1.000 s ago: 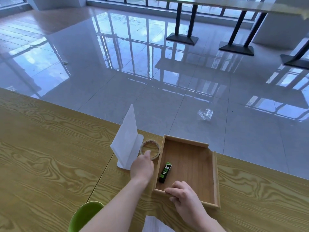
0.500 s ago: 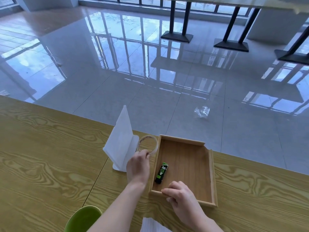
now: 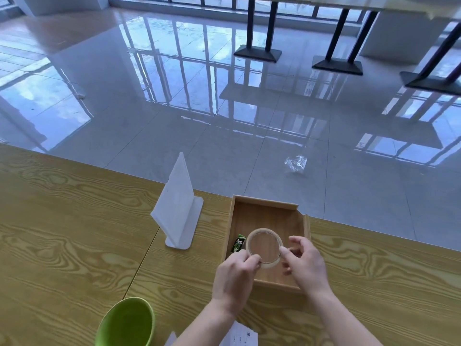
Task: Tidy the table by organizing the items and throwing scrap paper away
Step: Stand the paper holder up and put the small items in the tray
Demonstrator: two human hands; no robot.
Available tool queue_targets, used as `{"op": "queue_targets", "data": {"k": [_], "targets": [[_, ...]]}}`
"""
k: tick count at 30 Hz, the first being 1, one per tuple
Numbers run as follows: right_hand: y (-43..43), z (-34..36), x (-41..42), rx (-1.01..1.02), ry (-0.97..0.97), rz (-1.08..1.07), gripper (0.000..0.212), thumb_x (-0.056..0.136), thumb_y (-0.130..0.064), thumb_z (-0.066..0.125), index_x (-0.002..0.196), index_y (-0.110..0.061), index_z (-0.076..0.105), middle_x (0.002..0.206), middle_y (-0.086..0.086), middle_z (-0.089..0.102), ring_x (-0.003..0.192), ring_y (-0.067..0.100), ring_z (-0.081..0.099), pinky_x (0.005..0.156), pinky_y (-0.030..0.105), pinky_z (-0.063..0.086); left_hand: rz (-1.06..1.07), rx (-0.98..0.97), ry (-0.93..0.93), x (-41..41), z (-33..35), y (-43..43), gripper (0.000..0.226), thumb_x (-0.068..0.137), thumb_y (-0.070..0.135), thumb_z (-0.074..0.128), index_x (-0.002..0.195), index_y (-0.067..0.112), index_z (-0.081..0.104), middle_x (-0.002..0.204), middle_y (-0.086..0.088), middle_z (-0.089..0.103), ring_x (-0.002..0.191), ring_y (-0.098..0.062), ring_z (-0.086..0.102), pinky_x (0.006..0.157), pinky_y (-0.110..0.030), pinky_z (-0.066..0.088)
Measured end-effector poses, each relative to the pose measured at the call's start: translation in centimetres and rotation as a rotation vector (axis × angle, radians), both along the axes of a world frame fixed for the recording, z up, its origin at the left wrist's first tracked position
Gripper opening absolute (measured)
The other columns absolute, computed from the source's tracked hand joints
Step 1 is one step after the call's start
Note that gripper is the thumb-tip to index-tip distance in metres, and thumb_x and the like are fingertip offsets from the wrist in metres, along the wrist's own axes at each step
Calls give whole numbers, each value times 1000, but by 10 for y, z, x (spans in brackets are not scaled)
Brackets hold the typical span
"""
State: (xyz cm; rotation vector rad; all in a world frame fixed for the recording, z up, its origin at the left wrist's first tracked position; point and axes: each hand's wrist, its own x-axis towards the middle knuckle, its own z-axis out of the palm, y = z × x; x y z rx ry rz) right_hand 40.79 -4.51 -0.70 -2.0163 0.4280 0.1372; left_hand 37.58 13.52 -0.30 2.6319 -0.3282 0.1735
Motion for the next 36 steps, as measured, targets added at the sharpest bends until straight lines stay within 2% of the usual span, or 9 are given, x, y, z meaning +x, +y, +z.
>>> {"op": "queue_targets", "data": {"k": [3, 6, 10, 15, 19, 23, 26, 29, 36], "targets": [[4, 0, 7, -181, 56, 80, 23, 85, -15, 70, 108, -16, 66, 82, -3, 72, 58, 12, 70, 59, 19, 56, -49, 53, -8, -3, -6, -1, 14, 72, 18, 81, 80, 21, 70, 67, 4, 59, 58, -17, 57, 44, -29, 45], [13, -1, 10, -205, 154, 150, 34, 85, -32, 73, 115, -21, 64, 88, -4, 70, 80, 19, 70, 82, 38, 57, -83, 106, 9, -2, -13, 4, 16, 69, 16, 82, 74, 22, 69, 63, 5, 57, 56, -16, 55, 46, -27, 43], [19, -5, 11, -391, 74, 175, 33, 85, -19, 68, 118, -15, 65, 84, -2, 68, 78, 19, 67, 79, 36, 55, -88, 144, 59, 5, -16, 8, 16, 69, 17, 83, 80, 25, 75, 65, 5, 62, 59, -15, 57, 51, -28, 47], [16, -6, 16, -366, 111, 184, 24, 84, -15, 68, 108, -14, 68, 89, 0, 68, 77, 19, 68, 77, 38, 58, 48, 3, 24, -6, -17, 22, 35, 77, 24, 77, 111, 19, 71, 85, 4, 65, 75, -17, 58, 64, -31, 52], [23, -4, 27, -562, -118, 299, 24, 86, -20, 70, 108, -12, 70, 95, 1, 65, 85, 17, 61, 72, 25, 46, 256, -105, 146, -20, -25, 41, 71, 79, 42, 78, 139, 18, 50, 118, 2, 52, 109, -14, 50, 94, -26, 49], [55, 2, 44, -629, -219, 613, 31, 86, -30, 71, 116, -19, 68, 105, -2, 65, 99, 18, 54, 85, 30, 50, 330, -253, 270, -23, -32, 37, 91, 78, 50, 75, 151, 17, 31, 145, 2, 42, 136, -12, 37, 111, -23, 34], [76, 2, 53, -776, -184, 817, 47, 78, -57, 68, 115, -28, 65, 105, -4, 60, 101, 19, 46, 89, 37, 46, 367, -291, 314, -21, -33, 33, 96, 77, 50, 76, 152, 18, 27, 148, 2, 42, 137, -12, 36, 113, -26, 34], [88, -5, 54, -912, -171, 886, 64, 65, -78, 61, 106, -29, 61, 103, -3, 55, 99, 21, 45, 89, 41, 38, 383, -293, 337, -18, -37, 30, 95, 78, 51, 75, 152, 17, 26, 146, 2, 44, 134, -12, 38, 113, -28, 35], [91, -15, 59, -844, -185, 908, 53, 68, -58, 72, 102, -20, 58, 104, 1, 51, 95, 21, 45, 89, 37, 42, 394, -290, 339, -14, -45, 33, 94, 78, 55, 73, 151, 16, 29, 141, 3, 46, 131, -11, 39, 111, -25, 35]]}}
